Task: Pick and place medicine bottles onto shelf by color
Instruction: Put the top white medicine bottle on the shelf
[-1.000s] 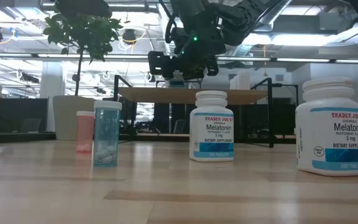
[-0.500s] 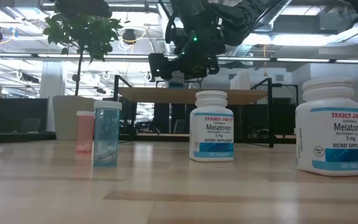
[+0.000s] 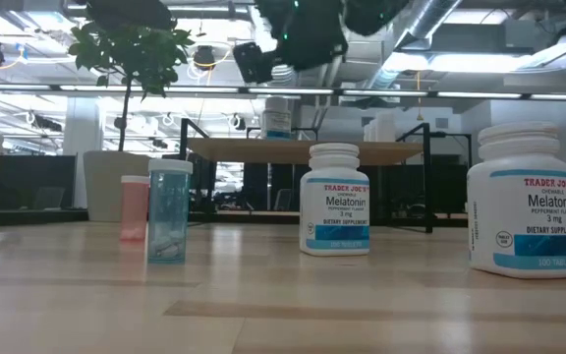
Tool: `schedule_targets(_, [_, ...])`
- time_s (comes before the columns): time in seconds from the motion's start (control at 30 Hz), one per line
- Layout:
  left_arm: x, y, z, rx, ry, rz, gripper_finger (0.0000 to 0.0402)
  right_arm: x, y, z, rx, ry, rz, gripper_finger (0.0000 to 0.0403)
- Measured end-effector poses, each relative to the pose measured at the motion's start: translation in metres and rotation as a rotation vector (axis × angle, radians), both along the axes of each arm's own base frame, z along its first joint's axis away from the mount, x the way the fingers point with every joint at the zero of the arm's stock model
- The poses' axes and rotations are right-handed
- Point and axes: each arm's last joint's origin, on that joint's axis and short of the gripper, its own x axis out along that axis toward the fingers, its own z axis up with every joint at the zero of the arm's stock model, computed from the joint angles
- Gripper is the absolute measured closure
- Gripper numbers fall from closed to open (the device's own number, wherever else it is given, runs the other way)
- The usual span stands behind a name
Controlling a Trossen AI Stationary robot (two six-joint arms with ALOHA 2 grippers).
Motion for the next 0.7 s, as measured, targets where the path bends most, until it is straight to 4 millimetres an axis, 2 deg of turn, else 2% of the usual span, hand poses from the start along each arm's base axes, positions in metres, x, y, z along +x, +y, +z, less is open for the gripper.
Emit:
schedule_targets(0.2, [0.0,0.001,0.0,-0.014,-0.006,0.014,0.0313,0.001,0.019,0.042,-0.041,0.063,-0.084,0.0043])
schedule_targets(0.33, [0.0,0.001,0.0,-0.018,-0.008,0.018,0.0313,0.0,0.033,0.067,-0.054,0.184,-0.167,0.0065])
schedule_targets(0.43, [0.001,0.001,0.0,-0.027,-0.013,0.022,0.0313,-0.003,0.038,0.078,-0.062,0.313,-0.204,0.0095])
schedule_targets(0.53, [0.001,0.001,0.0,-0.048,-0.021,0.032,0.0313,-0.014,0.04,0.09,-0.074,0.382,-0.196,0.013])
schedule_targets(0.7, [0.001,0.001,0.0,-0.068,-0.027,0.042,0.0313,-0.054,0.034,0.109,-0.078,0.427,-0.207,0.0195])
